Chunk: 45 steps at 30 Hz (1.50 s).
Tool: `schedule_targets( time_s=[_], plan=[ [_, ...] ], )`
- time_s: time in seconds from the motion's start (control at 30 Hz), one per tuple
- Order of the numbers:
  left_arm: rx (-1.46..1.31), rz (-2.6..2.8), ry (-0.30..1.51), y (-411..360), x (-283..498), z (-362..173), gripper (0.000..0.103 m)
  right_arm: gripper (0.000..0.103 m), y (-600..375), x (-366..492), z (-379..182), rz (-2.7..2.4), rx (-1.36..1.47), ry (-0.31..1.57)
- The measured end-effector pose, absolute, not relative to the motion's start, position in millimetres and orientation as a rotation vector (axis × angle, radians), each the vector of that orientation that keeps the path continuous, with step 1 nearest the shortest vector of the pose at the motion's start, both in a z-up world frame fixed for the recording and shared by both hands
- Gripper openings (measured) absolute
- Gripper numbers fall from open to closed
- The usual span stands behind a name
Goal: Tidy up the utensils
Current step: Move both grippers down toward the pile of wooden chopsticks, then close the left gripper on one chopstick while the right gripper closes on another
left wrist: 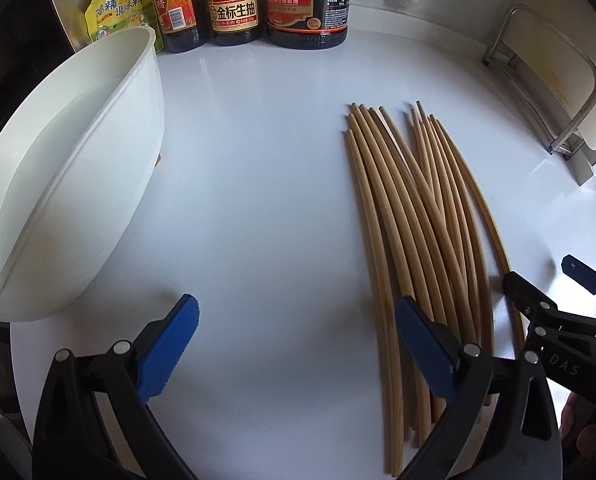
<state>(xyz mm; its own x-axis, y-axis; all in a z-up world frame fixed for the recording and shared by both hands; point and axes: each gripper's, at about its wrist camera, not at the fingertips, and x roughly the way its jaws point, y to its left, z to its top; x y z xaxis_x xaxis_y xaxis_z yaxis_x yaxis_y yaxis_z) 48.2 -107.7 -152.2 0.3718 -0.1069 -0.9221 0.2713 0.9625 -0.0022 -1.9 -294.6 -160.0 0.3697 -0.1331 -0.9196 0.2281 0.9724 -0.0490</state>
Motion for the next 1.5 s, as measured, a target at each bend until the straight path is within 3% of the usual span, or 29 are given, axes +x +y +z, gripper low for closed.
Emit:
schedule_targets(
  time_s=[1.03, 1.23, 1.3, 1.33, 1.4, 1.43, 1.47, 1.5],
  plan=[
    [0.159, -0.195, 1.150, -110.0, 49.6, -157.6, 0.096, 0.093, -284.8, -1.9, -155.9, -0.209, 0.018, 1.110],
    [0.151, -0.231, 1.131, -111.9, 47.6, -151.0, 0.069, 0.065, -270.7, -3.0, -152.0, -0.151, -0.013, 1.087],
    [0.159, -0.241, 1.126, -114.1, 46.4, -149.5, 0.061, 0.049, -267.2, -2.7, -151.5, -0.119, -0.005, 1.089],
    [0.163, -0.249, 1.123, -115.7, 46.0, -148.5, 0.053, 0.045, -265.5, -2.0, -151.2, -0.101, -0.002, 1.091],
    [0.173, -0.267, 1.120, -118.9, 44.9, -146.6, 0.037, 0.023, -260.0, -1.0, -150.8, -0.057, 0.002, 1.098],
    [0.176, -0.278, 1.120, -120.2, 44.8, -145.9, 0.024, 0.018, -257.4, 0.3, -150.6, -0.047, -0.005, 1.102],
    [0.176, -0.289, 1.124, -121.1, 44.8, -145.4, 0.011, 0.006, -254.3, 1.3, -150.6, -0.049, -0.021, 1.106],
    [0.175, -0.295, 1.129, -122.2, 44.8, -145.3, 0.009, 0.006, -252.9, 2.1, -150.5, -0.052, -0.026, 1.108]
  ],
)
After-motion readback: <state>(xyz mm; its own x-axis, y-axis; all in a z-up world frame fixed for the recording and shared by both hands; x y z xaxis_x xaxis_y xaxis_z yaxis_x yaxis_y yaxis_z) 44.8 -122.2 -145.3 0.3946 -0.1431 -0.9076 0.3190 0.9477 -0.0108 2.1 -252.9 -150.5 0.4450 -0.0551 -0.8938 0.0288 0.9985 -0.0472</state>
